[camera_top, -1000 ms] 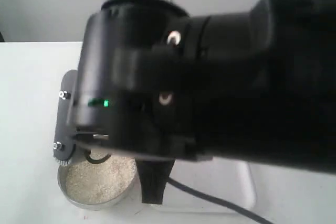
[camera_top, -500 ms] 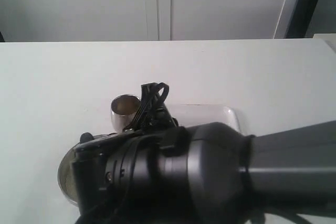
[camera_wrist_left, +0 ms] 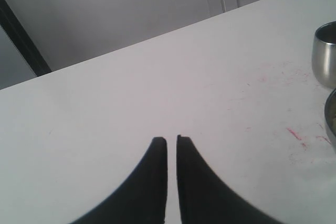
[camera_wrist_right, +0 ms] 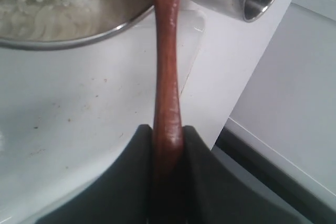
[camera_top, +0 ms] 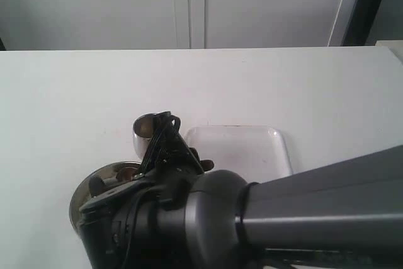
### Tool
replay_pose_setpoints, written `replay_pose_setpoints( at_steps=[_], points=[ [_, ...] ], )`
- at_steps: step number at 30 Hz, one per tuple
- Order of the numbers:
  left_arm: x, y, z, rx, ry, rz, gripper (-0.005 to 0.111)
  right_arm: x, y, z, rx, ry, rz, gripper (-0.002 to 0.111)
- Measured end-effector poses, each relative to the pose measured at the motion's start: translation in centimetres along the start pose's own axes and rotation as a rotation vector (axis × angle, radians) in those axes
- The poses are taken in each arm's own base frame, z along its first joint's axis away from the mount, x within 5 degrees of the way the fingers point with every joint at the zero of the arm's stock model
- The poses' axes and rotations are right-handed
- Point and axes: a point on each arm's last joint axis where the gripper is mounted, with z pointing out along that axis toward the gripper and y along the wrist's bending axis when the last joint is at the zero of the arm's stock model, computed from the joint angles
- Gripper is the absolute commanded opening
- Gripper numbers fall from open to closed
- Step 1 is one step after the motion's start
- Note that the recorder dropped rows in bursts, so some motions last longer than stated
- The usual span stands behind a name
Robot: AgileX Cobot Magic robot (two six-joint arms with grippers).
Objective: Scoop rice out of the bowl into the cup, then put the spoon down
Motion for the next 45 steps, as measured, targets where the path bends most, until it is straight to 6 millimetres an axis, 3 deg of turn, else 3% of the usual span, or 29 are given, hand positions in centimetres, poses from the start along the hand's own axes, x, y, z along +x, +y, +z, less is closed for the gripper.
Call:
replay_pose_setpoints(
  at_steps=[13, 21, 28, 35, 45],
  points=[
    [0.0, 0.0, 0.0, 0.0, 0.0, 0.0, 0.014, 0.0, 0.5, 0.1, -0.044, 0.006, 0.001, 0.0],
    [0.0, 0.0, 0.0, 0.0, 0.0, 0.0, 0.014, -0.1, 0.5, -0.8, -0.17, 0.007, -0.007, 0.0],
    [0.0, 0.0, 0.0, 0.0, 0.0, 0.0, 0.014, -1.0, -0.9, -2.2, -0.245, -0.051, 0.034, 0.0],
    [0.0, 0.0, 0.0, 0.0, 0.0, 0.0, 0.014, -0.6, -1.8, -2.6, -0.323, -0.024, 0.06, 0.0],
    [0.0, 0.0, 0.0, 0.0, 0.0, 0.0, 0.014, 1.9, -4.1, -2.3, -0.637, -0.185, 0.336, 0.0]
  ],
)
